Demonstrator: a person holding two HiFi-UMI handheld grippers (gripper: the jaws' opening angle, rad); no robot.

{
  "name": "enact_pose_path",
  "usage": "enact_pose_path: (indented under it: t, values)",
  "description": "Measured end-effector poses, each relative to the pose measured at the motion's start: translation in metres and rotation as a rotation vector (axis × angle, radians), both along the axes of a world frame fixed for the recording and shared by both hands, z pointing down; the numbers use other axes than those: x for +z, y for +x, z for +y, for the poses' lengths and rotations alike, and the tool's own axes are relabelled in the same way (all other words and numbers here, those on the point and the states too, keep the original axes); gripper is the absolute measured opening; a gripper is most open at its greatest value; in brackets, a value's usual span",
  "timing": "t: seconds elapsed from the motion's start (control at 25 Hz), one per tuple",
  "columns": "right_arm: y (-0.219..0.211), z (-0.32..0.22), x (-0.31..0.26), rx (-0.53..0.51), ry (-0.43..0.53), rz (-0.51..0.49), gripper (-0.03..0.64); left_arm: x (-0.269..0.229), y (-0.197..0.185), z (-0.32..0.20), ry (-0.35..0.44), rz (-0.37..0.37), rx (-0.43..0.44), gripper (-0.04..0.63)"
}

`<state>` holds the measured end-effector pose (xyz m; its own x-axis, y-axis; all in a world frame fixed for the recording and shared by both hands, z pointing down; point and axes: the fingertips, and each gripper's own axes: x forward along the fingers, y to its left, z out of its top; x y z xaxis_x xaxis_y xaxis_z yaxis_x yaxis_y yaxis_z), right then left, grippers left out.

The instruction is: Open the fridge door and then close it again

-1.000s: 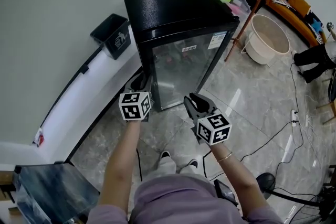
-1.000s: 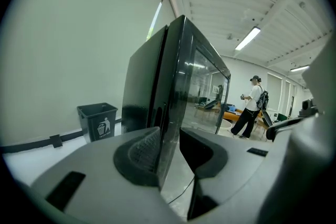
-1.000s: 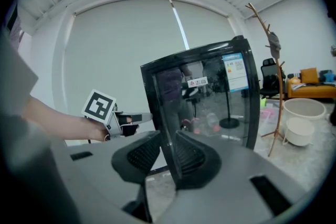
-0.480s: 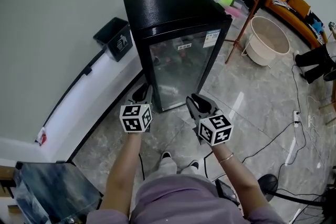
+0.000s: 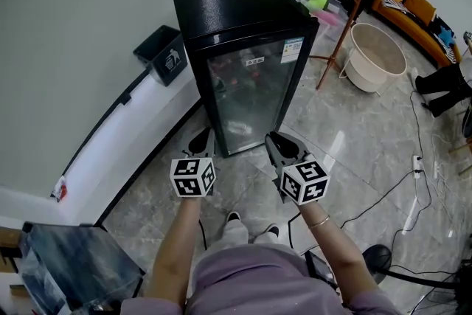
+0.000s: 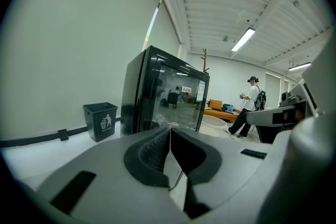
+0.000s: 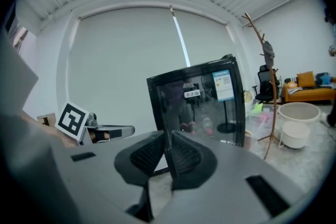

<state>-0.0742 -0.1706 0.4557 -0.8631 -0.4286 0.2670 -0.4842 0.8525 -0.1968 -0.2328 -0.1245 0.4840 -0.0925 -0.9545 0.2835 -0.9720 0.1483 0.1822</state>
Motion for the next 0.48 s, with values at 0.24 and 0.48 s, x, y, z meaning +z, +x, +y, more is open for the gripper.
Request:
enact_pose_path:
  t: [0.24,0.48]
  values:
    - [0.009,0.008,-0.011,-0.007,0.029,-0.017,0.005,-0.010,0.015,0.010,0.019,-0.006,0.006,0.008]
    - [0.017,0.011,-0.021,-0.001,0.069,-0.022,0.003,-0.014,0.026,0.018,0.022,-0.014,0.010,0.008]
